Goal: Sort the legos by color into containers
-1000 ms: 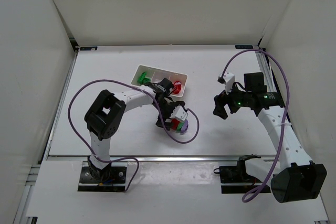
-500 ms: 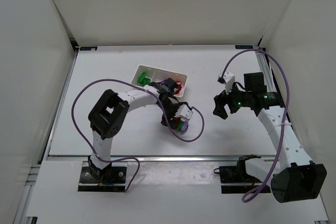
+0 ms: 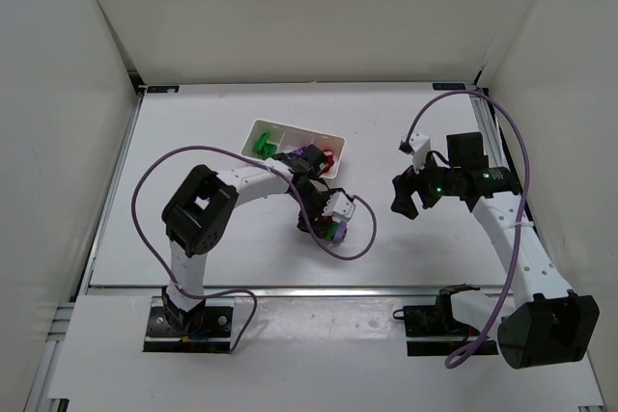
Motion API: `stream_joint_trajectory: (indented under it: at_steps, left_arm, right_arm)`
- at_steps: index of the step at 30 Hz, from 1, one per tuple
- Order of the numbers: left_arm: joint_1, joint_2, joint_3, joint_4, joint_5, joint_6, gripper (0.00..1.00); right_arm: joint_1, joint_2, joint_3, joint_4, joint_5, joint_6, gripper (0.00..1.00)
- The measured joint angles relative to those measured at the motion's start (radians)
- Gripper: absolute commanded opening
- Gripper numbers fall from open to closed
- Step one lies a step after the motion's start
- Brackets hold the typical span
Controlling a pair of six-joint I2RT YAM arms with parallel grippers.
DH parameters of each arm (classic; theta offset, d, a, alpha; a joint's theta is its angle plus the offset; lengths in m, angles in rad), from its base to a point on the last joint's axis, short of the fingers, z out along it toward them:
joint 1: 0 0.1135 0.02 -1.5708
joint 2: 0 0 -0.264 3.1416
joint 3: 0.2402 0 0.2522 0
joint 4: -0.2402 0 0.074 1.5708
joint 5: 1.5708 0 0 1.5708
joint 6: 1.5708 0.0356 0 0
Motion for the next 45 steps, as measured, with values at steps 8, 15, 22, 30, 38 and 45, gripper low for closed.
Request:
stream_joint_trajectory:
  at_steps: [8, 15, 22, 30, 38, 45]
  left_arm:
    - [0.0, -0.05, -0.064, 0.109, -0.059, -0.13, 0.21]
    - [0.0, -0.212, -0.08, 0.196, -0.189, -0.354, 0.17]
    - [0.0, -0.43, -0.075, 0.27, -0.303, -0.492, 0.18]
    - [0.0, -0.514, -0.102, 0.298, -0.354, -0.536, 0.18]
    - [0.0, -0.514, -0.12, 0.302, -0.37, -0.549, 0.18]
    - [0.003, -0.515, -0.12, 0.325, -0.369, -0.546, 0.18]
  right_arm:
    - [0.0, 0.035, 0.0, 0.025, -0.061, 0.066, 0.9]
    - [0.007, 0.135, 0.007, 0.137, -0.206, 0.306, 0.88]
    - [0.043, 0.298, 0.114, 0.281, -0.298, 0.589, 0.88]
    - [0.056, 0.417, 0.234, 0.453, -0.394, 0.818, 0.87]
    - [0.105, 0.448, 0.265, 0.525, -0.475, 0.881, 0.86]
    - [0.126, 0.449, 0.264, 0.525, -0.524, 0.87, 0.81]
